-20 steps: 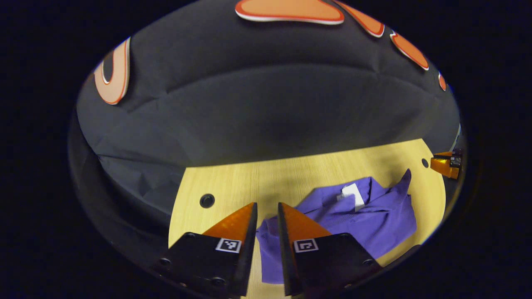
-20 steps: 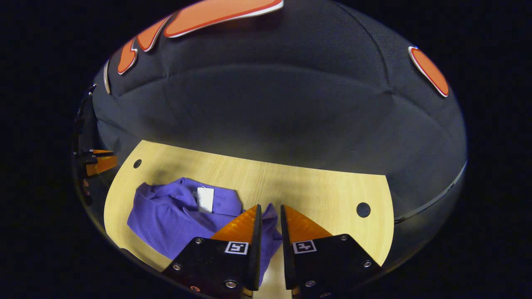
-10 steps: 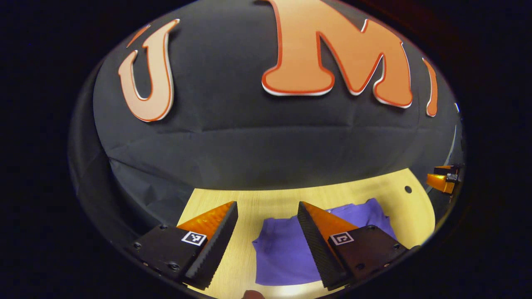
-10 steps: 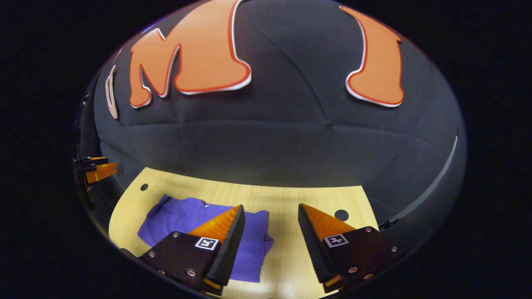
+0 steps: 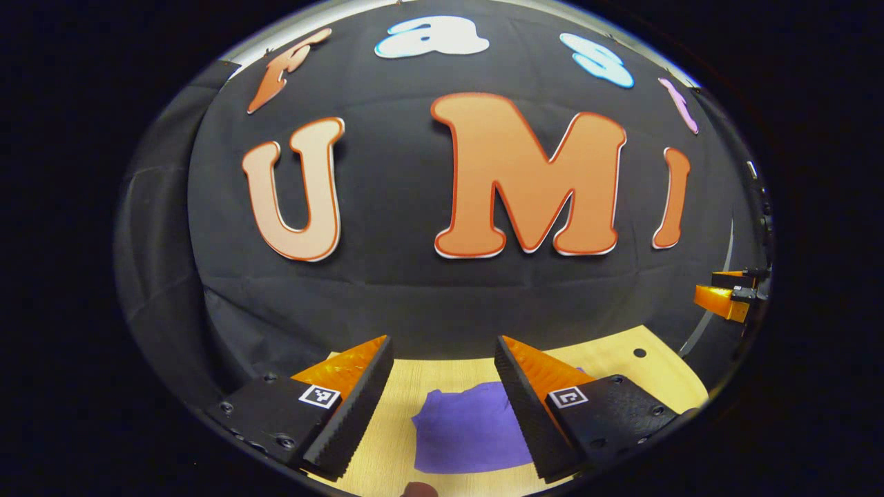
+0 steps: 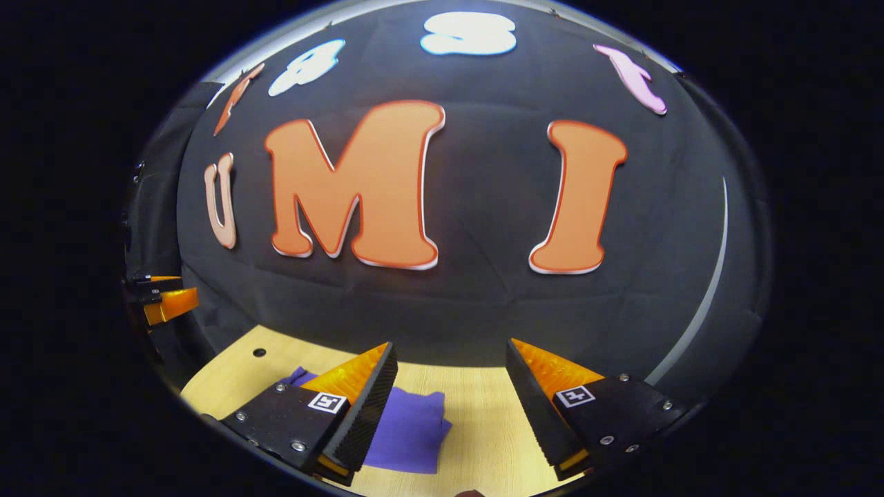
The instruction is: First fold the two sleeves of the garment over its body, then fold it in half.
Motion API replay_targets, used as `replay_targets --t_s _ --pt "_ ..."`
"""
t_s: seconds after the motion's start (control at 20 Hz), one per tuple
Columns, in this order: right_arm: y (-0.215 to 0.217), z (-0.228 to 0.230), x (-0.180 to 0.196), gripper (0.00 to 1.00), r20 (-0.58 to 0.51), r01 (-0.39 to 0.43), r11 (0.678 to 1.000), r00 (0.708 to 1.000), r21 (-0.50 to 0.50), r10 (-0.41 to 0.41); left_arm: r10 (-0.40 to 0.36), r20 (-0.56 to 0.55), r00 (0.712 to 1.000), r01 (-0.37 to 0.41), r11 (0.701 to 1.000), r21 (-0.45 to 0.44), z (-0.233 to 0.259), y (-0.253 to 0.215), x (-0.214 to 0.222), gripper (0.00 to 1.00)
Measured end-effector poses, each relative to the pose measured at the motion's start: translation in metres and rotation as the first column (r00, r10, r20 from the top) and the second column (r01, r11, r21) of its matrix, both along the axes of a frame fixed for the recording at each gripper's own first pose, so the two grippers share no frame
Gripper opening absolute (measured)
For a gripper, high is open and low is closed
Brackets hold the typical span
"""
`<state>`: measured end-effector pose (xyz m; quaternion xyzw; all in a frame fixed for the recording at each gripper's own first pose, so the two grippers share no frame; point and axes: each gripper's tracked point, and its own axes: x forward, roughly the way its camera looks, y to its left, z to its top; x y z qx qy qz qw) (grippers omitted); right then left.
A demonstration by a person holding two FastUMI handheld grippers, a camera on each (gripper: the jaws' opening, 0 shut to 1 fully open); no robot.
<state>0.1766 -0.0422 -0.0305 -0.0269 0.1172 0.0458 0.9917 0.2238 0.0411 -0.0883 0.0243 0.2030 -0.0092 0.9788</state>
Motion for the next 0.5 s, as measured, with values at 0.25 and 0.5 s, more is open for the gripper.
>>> replay_targets --t_s 0.25,0.5 --pt "0.015 0.04 -0.053 0.95 0.112 0.002 0.999 0.994 0.034 -0.006 -0.006 0.12 0.993 0.007 1.0 -0.007 0.044 -0.003 -0.051 0.93" --pt "0.034 0.052 -0.088 0.95 0.189 -0.012 0.998 0.982 0.058 0.0 0.017 0.245 0.969 -0.008 0.999 -0.039 0.074 -0.004 -0.101 0.93"
